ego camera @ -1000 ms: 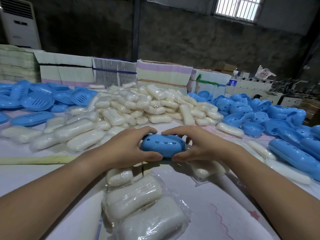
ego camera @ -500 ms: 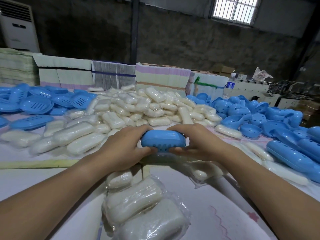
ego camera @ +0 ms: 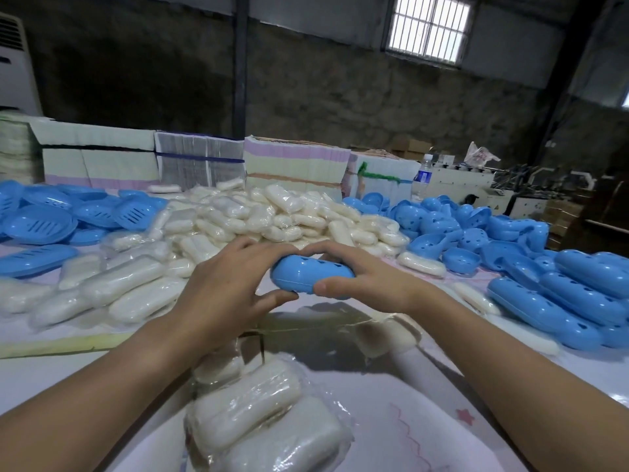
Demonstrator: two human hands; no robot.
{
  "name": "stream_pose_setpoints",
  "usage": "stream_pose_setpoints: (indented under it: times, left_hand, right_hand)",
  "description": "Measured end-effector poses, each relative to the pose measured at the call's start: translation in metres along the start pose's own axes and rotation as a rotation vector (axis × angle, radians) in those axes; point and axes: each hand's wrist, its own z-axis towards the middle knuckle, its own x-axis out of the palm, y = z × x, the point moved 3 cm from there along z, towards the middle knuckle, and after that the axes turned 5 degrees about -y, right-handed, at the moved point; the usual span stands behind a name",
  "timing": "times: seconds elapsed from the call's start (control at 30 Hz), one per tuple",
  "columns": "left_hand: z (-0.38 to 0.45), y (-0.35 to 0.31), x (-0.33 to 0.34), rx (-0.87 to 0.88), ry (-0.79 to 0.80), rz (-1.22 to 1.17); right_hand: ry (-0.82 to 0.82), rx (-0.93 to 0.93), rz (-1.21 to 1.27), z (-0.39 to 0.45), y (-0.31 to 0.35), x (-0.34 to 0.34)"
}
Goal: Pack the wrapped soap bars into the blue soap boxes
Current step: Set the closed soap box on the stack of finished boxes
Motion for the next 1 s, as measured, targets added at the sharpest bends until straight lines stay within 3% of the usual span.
stream_pose_setpoints:
  times: [0.2, 0.33, 0.47, 0.63, 1.0]
  left_hand:
    - [-0.002, 0.014, 0.004, -0.117, 0.048, 0.004]
    - [-0.004, 0.020, 0.012, -0.113, 0.088, -0.030]
    - [-0.007, 0.023, 0.020, -0.080, 0.124, -0.091]
    - [-0.007, 0.030, 0.026, -0.082, 0.104, -0.106]
    - [-0.012, 0.060, 0.042, -0.135, 0.024, -0.126]
  right_hand:
    - [-0.298, 0.110, -0.356, -0.031, -0.018, -0.044]
    - [-0.419, 0.338, -0.782, -0.075, -0.045, -0.098]
    - [-0.594, 0.548, -0.920, -0.124, -0.071, -0.143]
    - [-0.574, 0.801, -1.087, -0.157, -0.095, -0.174]
    - [-0.669, 0.836, -1.166, -0.159, -0.099, -0.166]
